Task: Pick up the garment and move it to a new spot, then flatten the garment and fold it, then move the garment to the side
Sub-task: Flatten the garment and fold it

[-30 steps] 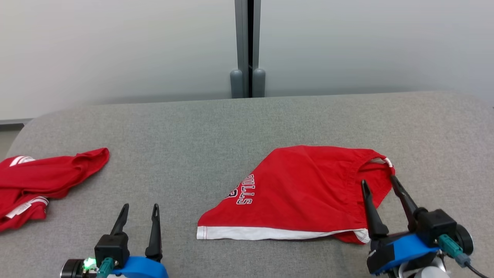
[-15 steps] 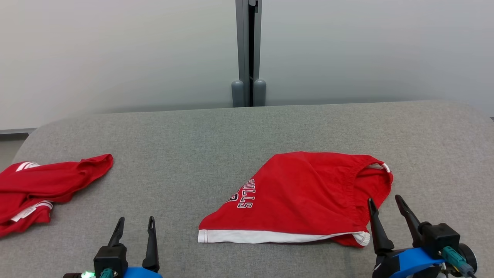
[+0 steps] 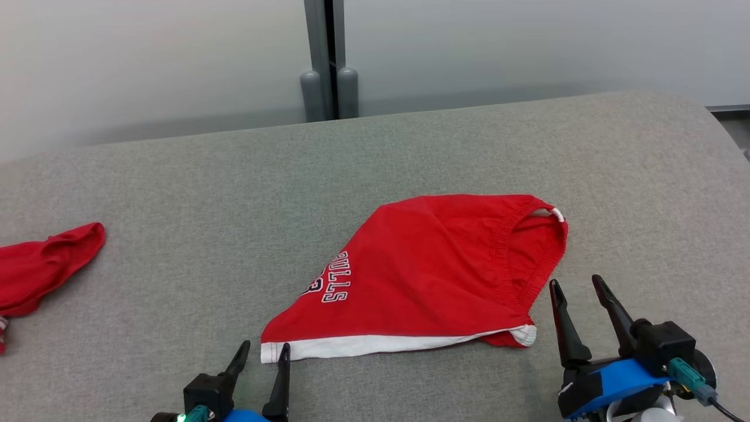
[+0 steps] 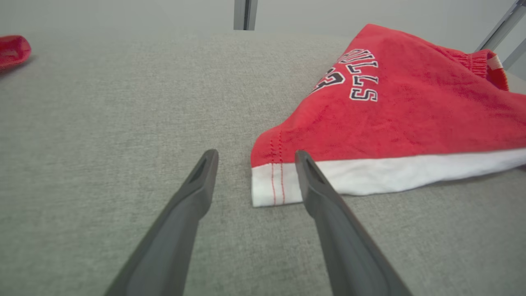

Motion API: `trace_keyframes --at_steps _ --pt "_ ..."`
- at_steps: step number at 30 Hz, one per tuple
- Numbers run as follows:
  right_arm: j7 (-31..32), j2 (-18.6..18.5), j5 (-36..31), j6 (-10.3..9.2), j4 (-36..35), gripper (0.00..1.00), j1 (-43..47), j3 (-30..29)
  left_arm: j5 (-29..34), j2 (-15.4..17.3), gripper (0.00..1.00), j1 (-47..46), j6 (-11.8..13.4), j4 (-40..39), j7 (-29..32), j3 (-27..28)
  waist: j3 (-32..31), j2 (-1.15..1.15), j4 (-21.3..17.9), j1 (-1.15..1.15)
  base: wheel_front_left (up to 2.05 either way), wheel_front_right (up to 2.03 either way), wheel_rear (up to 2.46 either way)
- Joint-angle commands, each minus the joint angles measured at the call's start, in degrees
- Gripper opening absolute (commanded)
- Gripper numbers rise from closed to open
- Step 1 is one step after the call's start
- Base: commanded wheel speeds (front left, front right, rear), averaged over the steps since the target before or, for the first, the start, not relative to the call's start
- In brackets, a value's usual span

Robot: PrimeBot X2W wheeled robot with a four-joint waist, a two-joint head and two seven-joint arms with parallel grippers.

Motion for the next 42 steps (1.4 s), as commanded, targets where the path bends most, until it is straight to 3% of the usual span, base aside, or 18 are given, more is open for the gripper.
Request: trace_keyframes --at_steps 1,22,23,24,25,33,39,42 --pt "-0.19 -0.20 0.18 0.01 -0.34 1.00 -0.76 -0.35 -1.98 0.99 1.00 -1.06 -0.38 0.79 -0.27 -1.82 0.44 -0.01 -0.78 -0.01 0.00 0.00 0.00" --pt "-0.19 -0.16 0.94 0.02 -1.56 1.00 -1.21 -0.97 -12.95 5.21 1.00 -2.53 -0.31 2.38 -0.21 -9.25 2.49 -0.01 -3.17 -0.01 0.00 0.00 0.00" --pt "-0.19 -0.17 0.95 0.02 -1.60 1.00 -1.14 -1.02 -13.04 5.38 0.94 -2.58 -0.31 2.12 -0.21 -9.52 2.60 -0.01 -3.21 -0.01 0.00 0.00 0.00" --pt "-0.19 -0.17 0.96 0.02 -1.59 1.00 -1.03 -1.08 -13.15 5.54 0.20 -2.53 -0.31 2.04 -0.21 -9.99 2.69 -0.01 -3.23 -0.01 0.00 0.00 0.00" --pt "-0.19 -0.17 0.96 0.02 -1.63 1.00 -0.94 -1.14 -13.20 5.66 0.00 -2.44 -0.31 1.93 -0.21 -10.49 2.76 -0.01 -3.19 -0.01 0.00 0.00 0.00" --pt "-0.19 -0.16 1.77 0.02 -0.71 1.00 0.69 -0.84 -11.77 5.98 0.00 -1.39 -0.31 -2.56 -0.23 -8.00 2.22 -0.01 -1.24 -0.01 0.00 0.00 0.00" --pt "-0.19 -0.26 6.04 0.01 1.07 1.00 4.61 9.47 -9.59 5.24 0.00 -0.51 -0.31 -3.20 -0.22 -5.81 1.63 -0.01 0.09 -0.01 0.00 0.00 0.00" --pt "-0.19 -0.23 7.79 0.02 1.75 1.00 5.96 11.52 -8.81 4.96 0.00 -0.46 -0.31 -3.14 -0.23 -5.08 1.77 -0.01 0.09 -0.01 0.00 0.00 0.00"
